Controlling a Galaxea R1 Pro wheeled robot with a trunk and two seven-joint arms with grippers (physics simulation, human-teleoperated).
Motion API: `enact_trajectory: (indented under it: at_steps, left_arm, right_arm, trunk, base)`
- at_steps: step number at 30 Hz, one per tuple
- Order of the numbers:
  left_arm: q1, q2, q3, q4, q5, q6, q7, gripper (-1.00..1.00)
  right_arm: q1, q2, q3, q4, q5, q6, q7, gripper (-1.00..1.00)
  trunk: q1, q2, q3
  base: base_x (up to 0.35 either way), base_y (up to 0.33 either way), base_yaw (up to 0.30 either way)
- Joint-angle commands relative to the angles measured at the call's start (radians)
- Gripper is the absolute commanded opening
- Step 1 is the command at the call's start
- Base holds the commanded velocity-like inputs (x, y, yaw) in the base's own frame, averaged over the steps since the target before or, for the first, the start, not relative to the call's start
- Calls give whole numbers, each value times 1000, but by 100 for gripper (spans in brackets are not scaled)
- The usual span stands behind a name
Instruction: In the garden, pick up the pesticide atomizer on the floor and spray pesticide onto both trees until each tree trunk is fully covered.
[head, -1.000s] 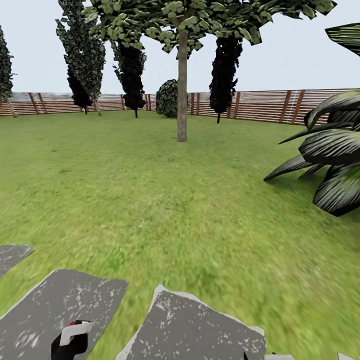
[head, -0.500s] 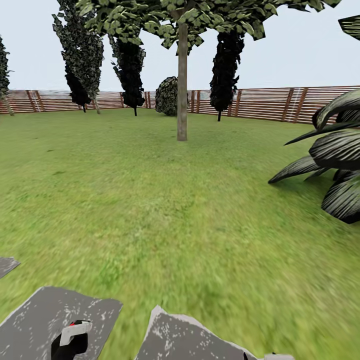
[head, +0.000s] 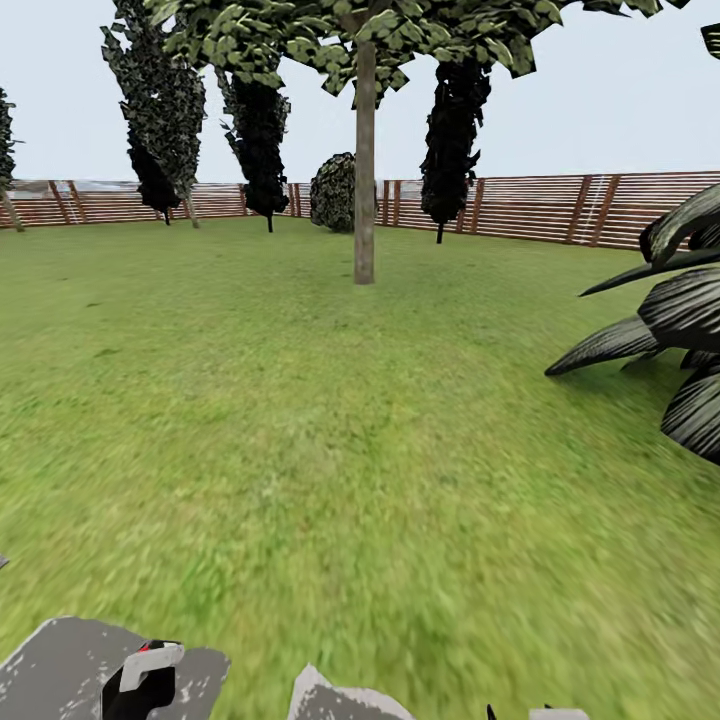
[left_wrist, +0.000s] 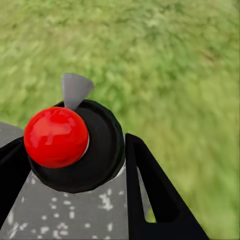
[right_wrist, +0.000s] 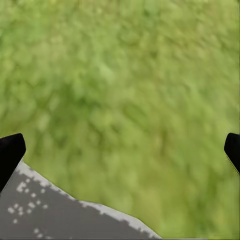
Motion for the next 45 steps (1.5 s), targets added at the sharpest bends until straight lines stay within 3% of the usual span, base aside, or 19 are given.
enact_trajectory:
  at_steps: [1, 14, 32, 45]
  left_arm:
    - [-1, -1, 9, 1, -1, -2, -10, -100]
    - [-1, -1, 9, 1, 0, -2, -11, -100]
    - [-1, -1, 9, 1, -1, -2, -10, -100]
    - [-1, -1, 9, 1, -1, -2, -11, -100]
  right_arm:
    - [0, 0, -1, 1, 1, -3, 0, 100]
    - [0, 0, -1, -1, 1, -3, 0, 100]
    - [0, 0, 1, -1, 1, -3, 0, 100]
    - [0, 0, 1, -1, 1, -3, 0, 100]
  trunk:
    - [0, 0, -1]
    - [0, 0, -2]
    - [0, 0, -28]
    - [0, 0, -29]
  base:
    - [337, 0, 0]
    - [337, 0, 0]
    - [337, 0, 0]
    - [337, 0, 0]
